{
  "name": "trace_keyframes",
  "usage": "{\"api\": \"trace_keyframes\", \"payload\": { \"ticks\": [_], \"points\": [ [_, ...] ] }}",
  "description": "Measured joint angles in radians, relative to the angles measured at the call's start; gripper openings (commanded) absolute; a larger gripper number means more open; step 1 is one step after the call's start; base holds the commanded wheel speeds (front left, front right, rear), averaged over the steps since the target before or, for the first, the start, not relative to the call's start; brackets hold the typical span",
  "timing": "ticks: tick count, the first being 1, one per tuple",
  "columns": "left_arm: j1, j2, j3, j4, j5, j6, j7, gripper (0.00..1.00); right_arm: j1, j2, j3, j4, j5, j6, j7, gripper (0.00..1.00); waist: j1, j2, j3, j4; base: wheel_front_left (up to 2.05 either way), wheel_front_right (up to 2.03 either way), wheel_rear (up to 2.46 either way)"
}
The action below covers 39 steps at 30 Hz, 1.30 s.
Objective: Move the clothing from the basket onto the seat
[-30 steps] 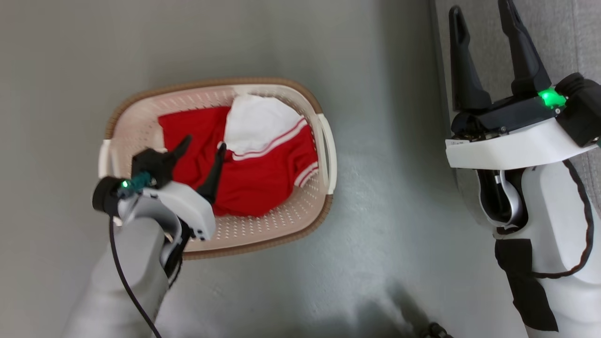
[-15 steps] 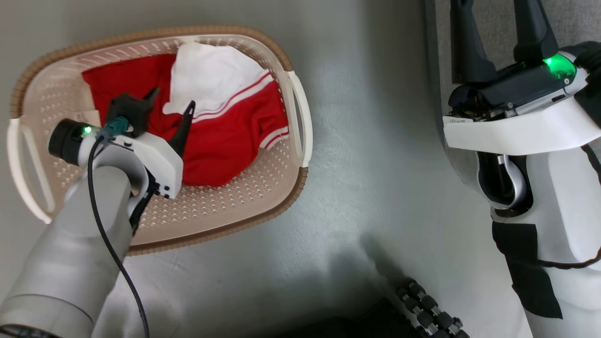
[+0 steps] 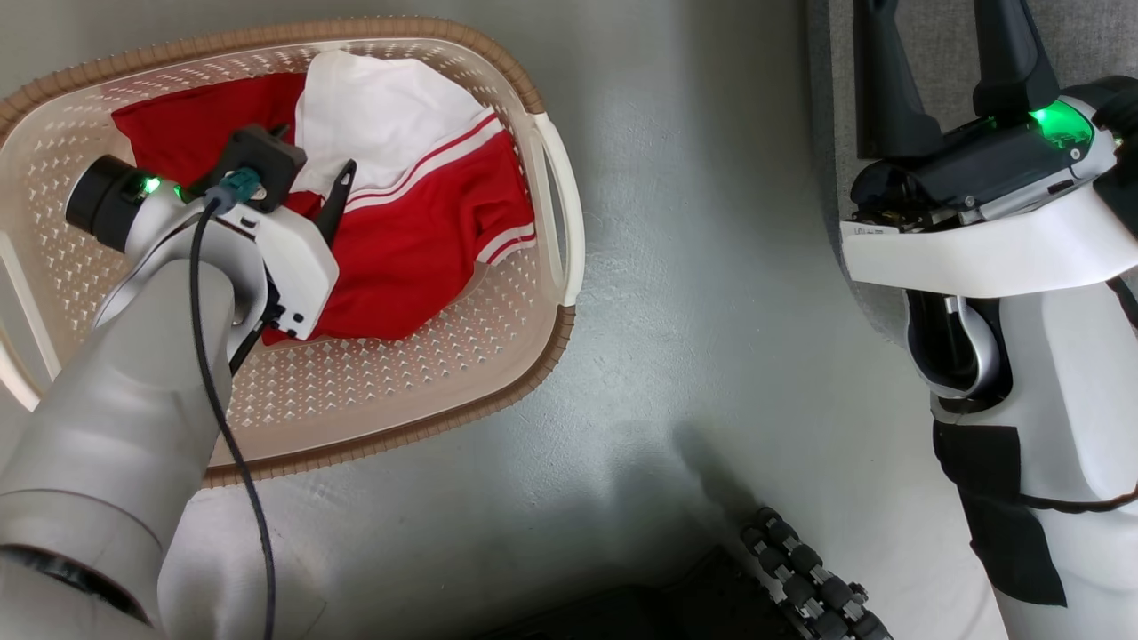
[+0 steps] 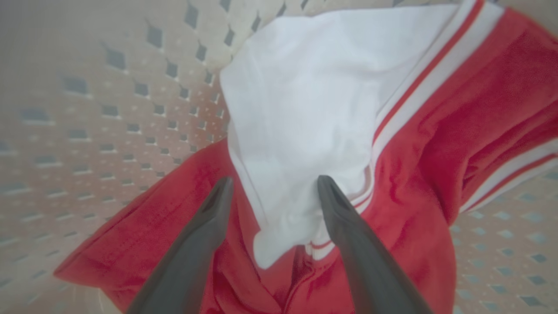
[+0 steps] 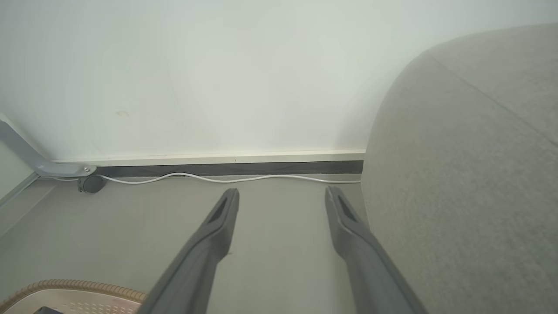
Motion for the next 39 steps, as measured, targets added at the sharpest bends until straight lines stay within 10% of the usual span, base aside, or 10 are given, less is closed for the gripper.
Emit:
{"api": "trace_keyframes", "payload": {
  "ticks": [18, 19, 21, 39],
  "points": [
    [-0.055, -0.06, -0.142, 0.097, -0.019, 0.0, 0.15, 1.0, 0.044, 0.001, -0.02, -0.006, -0.001, 0.0, 0.0, 1.0, 0.0, 0.0, -0.008, -0.011, 0.0, 0.0, 0.0],
    [-0.055, -0.062, -0.146, 0.097, -0.025, 0.0, 0.15, 0.8, 0.044, 0.001, -0.02, -0.006, -0.001, 0.0, 0.0, 1.0, 0.0, 0.0, -0.009, -0.011, 0.0, 0.0, 0.0],
    [-0.055, -0.064, -0.151, 0.098, -0.04, 0.0, 0.151, 0.0, 0.044, 0.001, -0.02, -0.007, -0.002, 0.0, 0.0, 1.0, 0.0, 0.0, -0.011, -0.01, 0.0, 0.0, 0.0],
    [-0.021, -0.064, -0.176, 0.092, -0.17, 0.0, 0.058, 0.0, 0.009, 0.001, -0.063, 0.021, -0.049, 0.0, 0.0, 1.0, 0.0, 0.0, -0.093, 0.016, 0.0, 0.0, 0.0]
  ]
}}
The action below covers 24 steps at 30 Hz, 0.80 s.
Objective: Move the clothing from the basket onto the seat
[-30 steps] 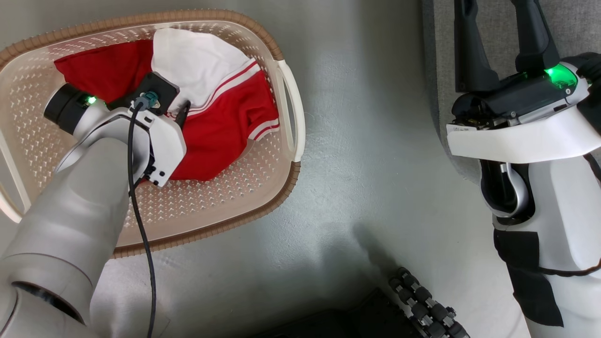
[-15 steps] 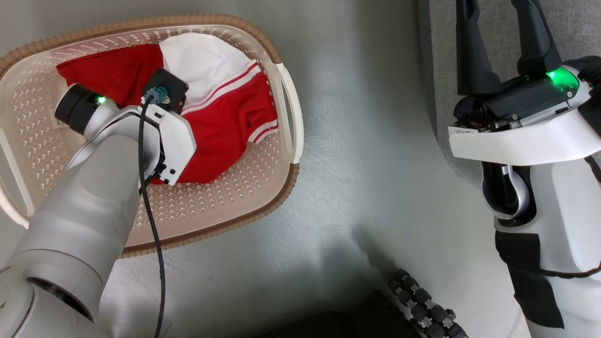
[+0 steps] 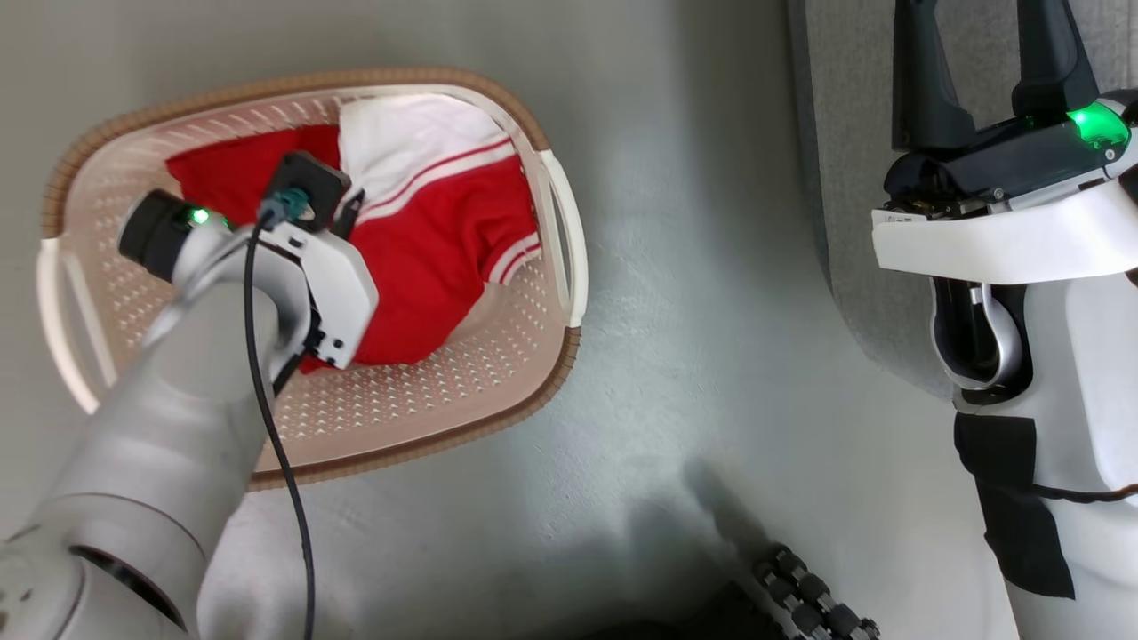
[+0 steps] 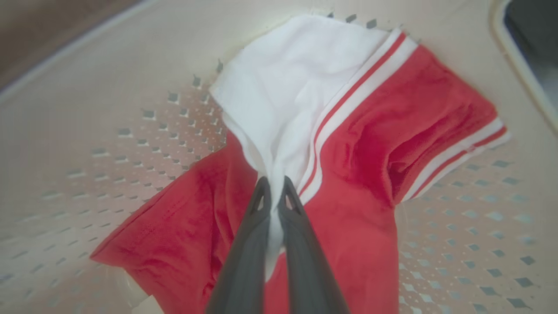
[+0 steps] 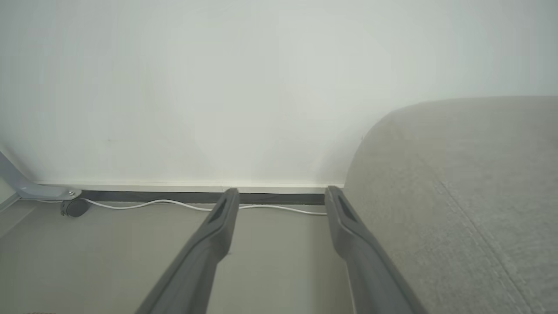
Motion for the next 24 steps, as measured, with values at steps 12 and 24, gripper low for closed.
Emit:
{"api": "trace_keyframes", "payload": {
  "ticks": [12, 24],
  "points": [
    [0.129, -0.051, 0.011, -0.066, -0.093, 0.0, -0.051, 0.0, 0.025, 0.0, -0.03, 0.064, -0.058, 0.0, 0.0, 1.0, 0.0, 0.0, -0.183, 0.079, 0.0, 0.0, 0.0],
    [0.32, -0.019, 0.192, -0.297, -0.053, 0.012, -0.054, 0.0, 0.116, -0.026, -0.049, 0.144, -0.074, 0.0, 0.0, 1.0, 0.0, 0.0, -0.392, 0.148, 0.0, 0.0, 0.0]
  ]
}}
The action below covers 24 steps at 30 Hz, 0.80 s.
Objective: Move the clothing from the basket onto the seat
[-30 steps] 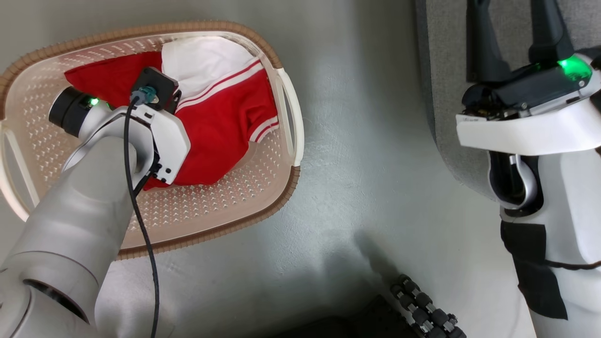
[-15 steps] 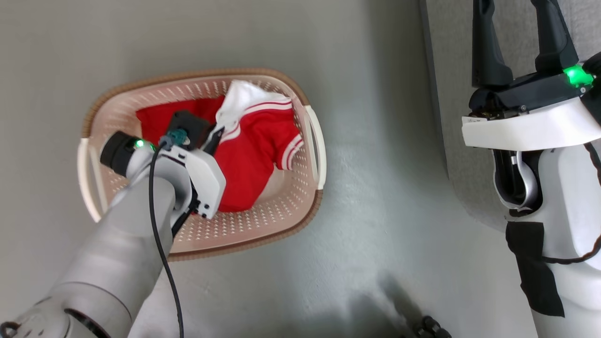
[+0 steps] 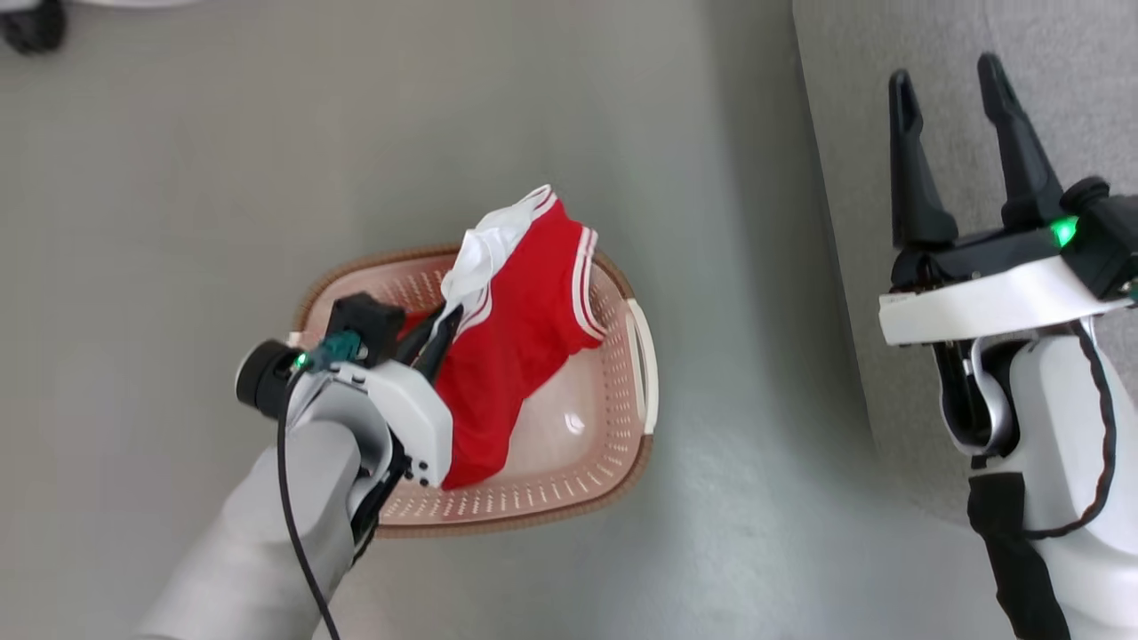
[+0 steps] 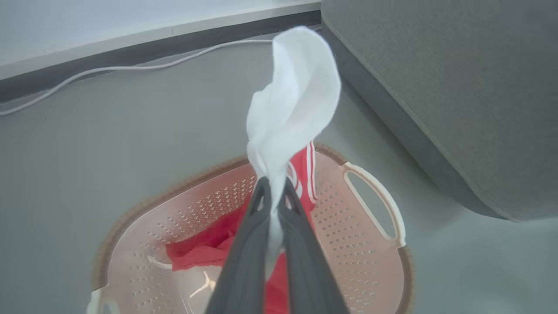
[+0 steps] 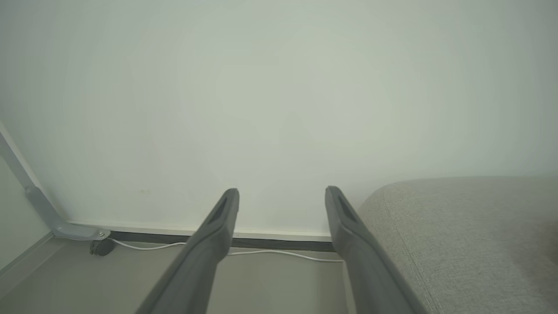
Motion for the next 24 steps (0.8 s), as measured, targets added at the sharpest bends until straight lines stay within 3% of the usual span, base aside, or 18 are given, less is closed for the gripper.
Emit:
{"api": "trace_keyframes", "payload": {
  "ticks": [6, 24],
  "points": [
    [0.145, 0.004, 0.155, -0.142, 0.062, 0.018, 0.0, 0.0, 0.07, -0.014, -0.003, 0.045, 0.0, 0.0, 0.0, 1.0, 0.0, 0.0, -0.119, 0.042, 0.0, 0.0, 0.0],
    [0.384, -0.027, 0.452, -0.416, 0.232, 0.007, 0.0, 0.0, 0.224, -0.001, 0.007, 0.145, 0.012, 0.0, 0.0, 1.0, 0.0, 0.0, -0.336, 0.111, 0.0, 0.0, 0.0]
  ]
}}
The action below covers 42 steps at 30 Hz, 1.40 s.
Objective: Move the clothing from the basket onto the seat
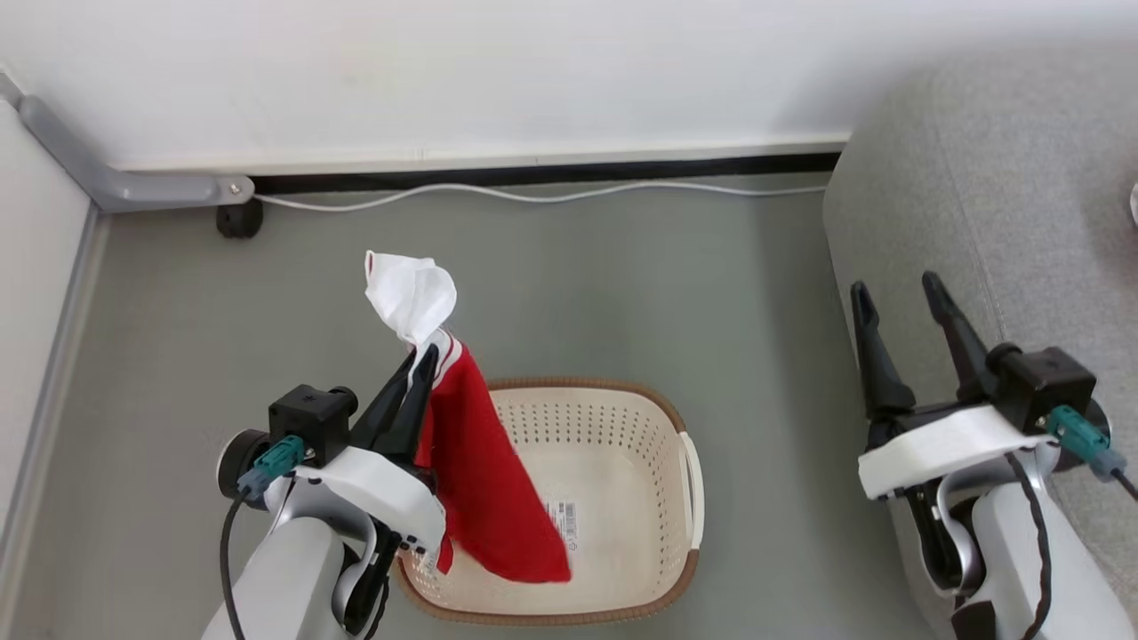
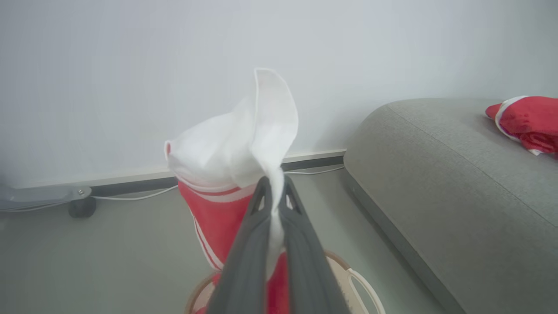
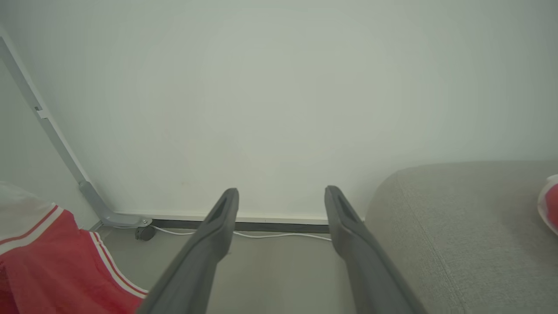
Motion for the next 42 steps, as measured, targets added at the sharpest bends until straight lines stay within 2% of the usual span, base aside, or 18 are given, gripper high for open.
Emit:
{"api": "trace_keyframes", "payload": {
  "ticks": [10, 26, 36, 42],
  "points": [
    [0.03, -0.003, 0.068, -0.178, 0.059, -0.015, 0.0, 0.0, 0.051, 0.013, -0.001, 0.037, 0.01, 0.0, 0.0, 1.0, 0.0, 0.0, -0.069, 0.017, 0.0, 0.0, 0.0],
    [0.018, 0.019, 0.039, -0.458, 0.087, -0.019, -0.002, 0.0, 0.099, 0.021, -0.01, 0.065, 0.011, 0.0, 0.0, 1.0, 0.0, 0.0, -0.105, 0.023, 0.0, 0.0, 0.0],
    [-0.032, 0.029, 0.014, -0.548, 0.087, -0.019, -0.002, 0.0, 0.105, 0.022, -0.005, 0.067, 0.011, 0.0, 0.0, 1.0, 0.0, 0.0, -0.09, 0.024, 0.0, 0.0, 0.0],
    [-0.039, 0.029, 0.004, -0.571, 0.087, -0.018, 0.005, 0.0, 0.095, 0.024, 0.082, 0.032, 0.051, 0.0, 0.0, 1.0, 0.0, 0.0, -0.075, 0.023, 0.0, 0.0, 0.0]
  ]
}}
